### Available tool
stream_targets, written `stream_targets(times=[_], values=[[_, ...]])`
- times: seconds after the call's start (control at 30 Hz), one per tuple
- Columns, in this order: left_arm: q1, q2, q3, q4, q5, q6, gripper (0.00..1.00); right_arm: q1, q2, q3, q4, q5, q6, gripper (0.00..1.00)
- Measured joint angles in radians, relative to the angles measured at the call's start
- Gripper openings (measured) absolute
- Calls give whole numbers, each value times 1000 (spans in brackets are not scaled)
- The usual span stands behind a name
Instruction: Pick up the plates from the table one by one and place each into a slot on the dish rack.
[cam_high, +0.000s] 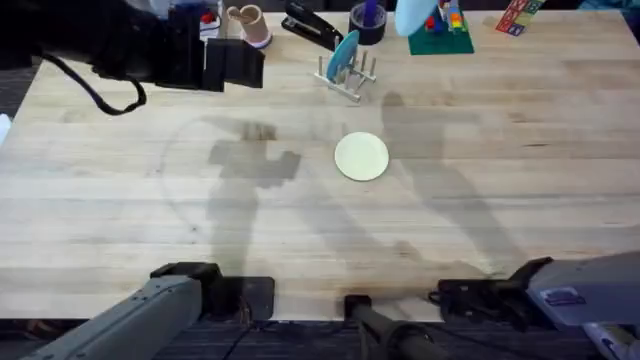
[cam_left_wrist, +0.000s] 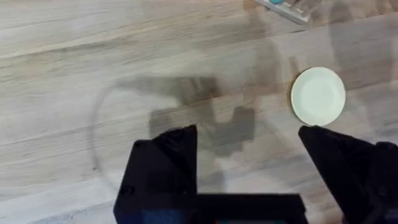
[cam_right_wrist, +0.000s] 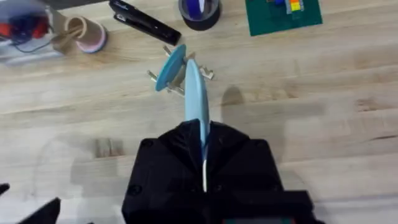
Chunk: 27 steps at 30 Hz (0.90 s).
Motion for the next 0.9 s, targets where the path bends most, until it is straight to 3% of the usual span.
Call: stream_targets(times=[0.2,0.33,0.9], values=[[0,0,0,0,0,0,995,0,211,249,-133,10,62,31],[0,0,0,0,0,0,995,0,306,346,-182,12,130,31],[0,0,0,0,0,0,995,0,360,367,-223,-13,400,31]])
